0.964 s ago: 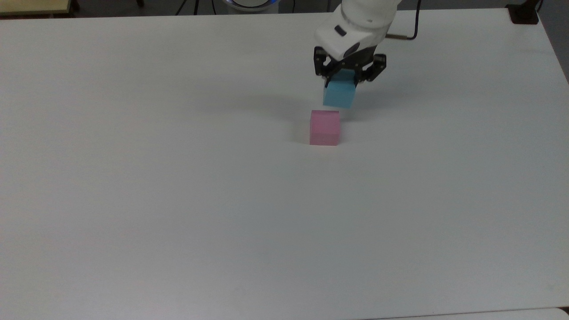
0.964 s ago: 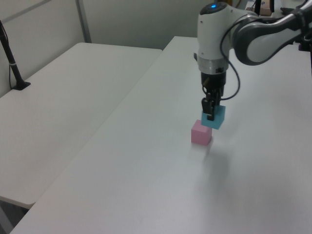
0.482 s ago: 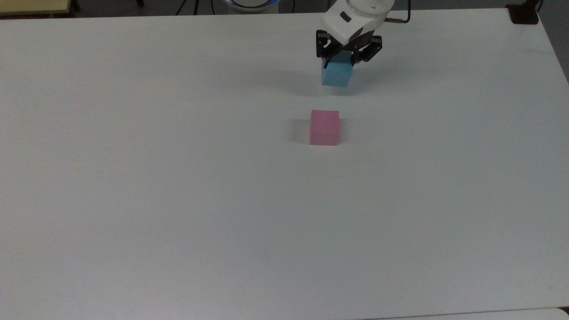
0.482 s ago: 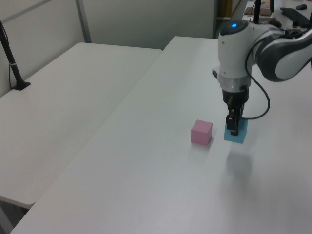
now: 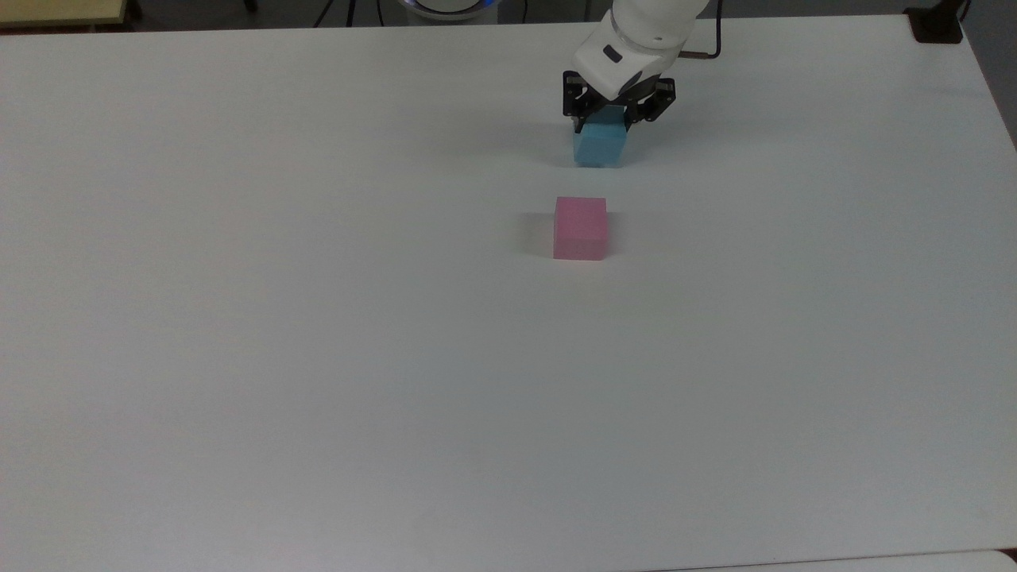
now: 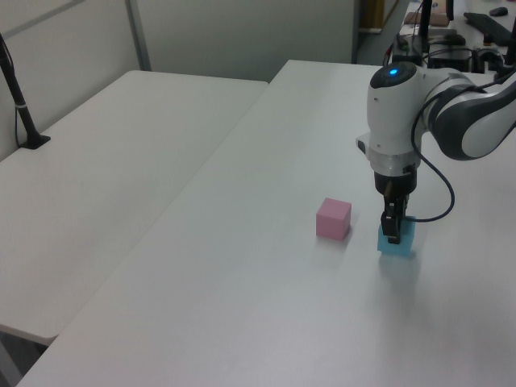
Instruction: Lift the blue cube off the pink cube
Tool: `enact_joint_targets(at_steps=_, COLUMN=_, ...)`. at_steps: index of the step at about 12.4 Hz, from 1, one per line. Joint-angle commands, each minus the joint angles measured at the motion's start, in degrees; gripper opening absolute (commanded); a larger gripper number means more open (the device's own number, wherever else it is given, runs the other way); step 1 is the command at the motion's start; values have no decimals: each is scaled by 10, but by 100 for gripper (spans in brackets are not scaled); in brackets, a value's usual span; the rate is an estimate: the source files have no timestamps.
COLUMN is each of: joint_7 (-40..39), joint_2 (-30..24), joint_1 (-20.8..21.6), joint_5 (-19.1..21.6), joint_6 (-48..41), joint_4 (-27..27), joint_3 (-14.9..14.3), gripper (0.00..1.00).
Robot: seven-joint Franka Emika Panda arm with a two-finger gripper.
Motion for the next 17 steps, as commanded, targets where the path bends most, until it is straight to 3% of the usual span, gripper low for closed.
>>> enact_joint_targets(at_steps=1, joint_7=17, joint_2=7, joint_1=6, joint_5=-6, joint_6=10, joint_4=-3, joint_3=-2, gripper=100)
enact_joint_targets(at_steps=4, joint_7=17, joint_2=3, joint_1=1, joint_5=-6, joint_6=3, joint_4=10, joint_3=-2, gripper=100)
enact_joint_targets(at_steps=11, joint_7=-32, joint_2=-43, joint_1=-111, joint_5=-4, joint_6=-229, joint_4=234, joint_3=-12, gripper=100)
enact_joint_targets(at_steps=12, joint_7=-57, joint_2=-52, joint_1=-124, joint_5=-4, joint_6=-242, joint_4=248, joint_3=-27, gripper=100)
enact_joint_targets(at_steps=14, joint_7=-128, joint_2=-65, joint_1=-124, joint_5=-4, joint_6=-252, joint_4=267, joint_3=-86, gripper=100)
enact_joint_targets(at_steps=17, joint_7=-271, joint_2=-80, joint_1=-120, joint_5=0, joint_6=-250, joint_4=272, joint_3=-150, gripper=100)
